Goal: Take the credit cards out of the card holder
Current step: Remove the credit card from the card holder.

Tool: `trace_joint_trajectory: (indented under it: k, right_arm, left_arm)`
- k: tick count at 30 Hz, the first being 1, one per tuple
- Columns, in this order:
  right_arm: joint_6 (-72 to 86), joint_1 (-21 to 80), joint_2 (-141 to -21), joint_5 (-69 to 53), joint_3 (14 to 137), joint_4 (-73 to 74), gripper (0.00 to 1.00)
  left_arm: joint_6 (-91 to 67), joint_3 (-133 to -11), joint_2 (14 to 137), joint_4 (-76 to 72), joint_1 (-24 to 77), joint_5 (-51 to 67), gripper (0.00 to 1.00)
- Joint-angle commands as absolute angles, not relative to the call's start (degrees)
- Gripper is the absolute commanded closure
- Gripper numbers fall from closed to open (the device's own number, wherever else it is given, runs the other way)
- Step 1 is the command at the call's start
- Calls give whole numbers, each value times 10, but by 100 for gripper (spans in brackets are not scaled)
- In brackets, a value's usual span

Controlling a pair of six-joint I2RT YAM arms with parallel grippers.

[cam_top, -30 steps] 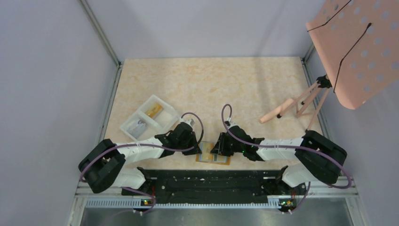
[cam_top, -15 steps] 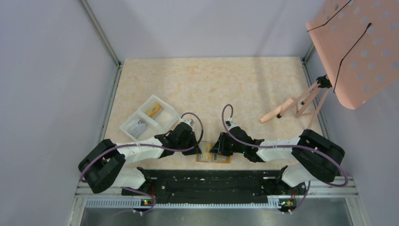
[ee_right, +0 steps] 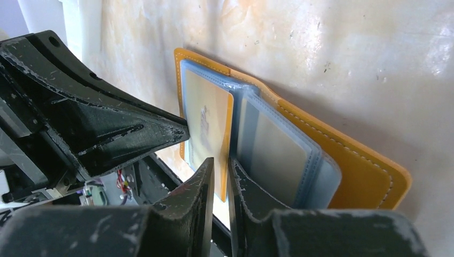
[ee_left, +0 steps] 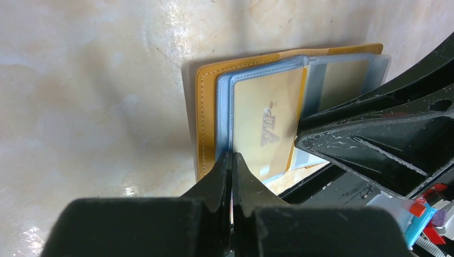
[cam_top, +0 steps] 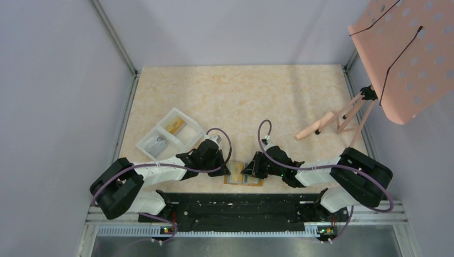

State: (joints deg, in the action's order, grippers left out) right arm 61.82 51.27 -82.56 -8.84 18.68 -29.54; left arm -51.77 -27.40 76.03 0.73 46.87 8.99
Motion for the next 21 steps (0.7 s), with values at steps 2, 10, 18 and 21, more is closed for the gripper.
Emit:
trace_joint_trajectory:
  k: [2,10,18,21]
  right_arm:
    - [630,508,-830,-120,176,-384,89]
    - [615,503,-812,-128,165,-405,100]
    - [584,488,-738,-118,151,-347,100]
    - [577,484,-708,-107,150,-301,100]
  left_arm:
    - [-521,-258,774,5,473,108,100]
    - [-520,-261,777,5,474,108,100]
    - [-519,-266,778,11,473,105,100]
    - [-520,-267,775,13,473,103,100]
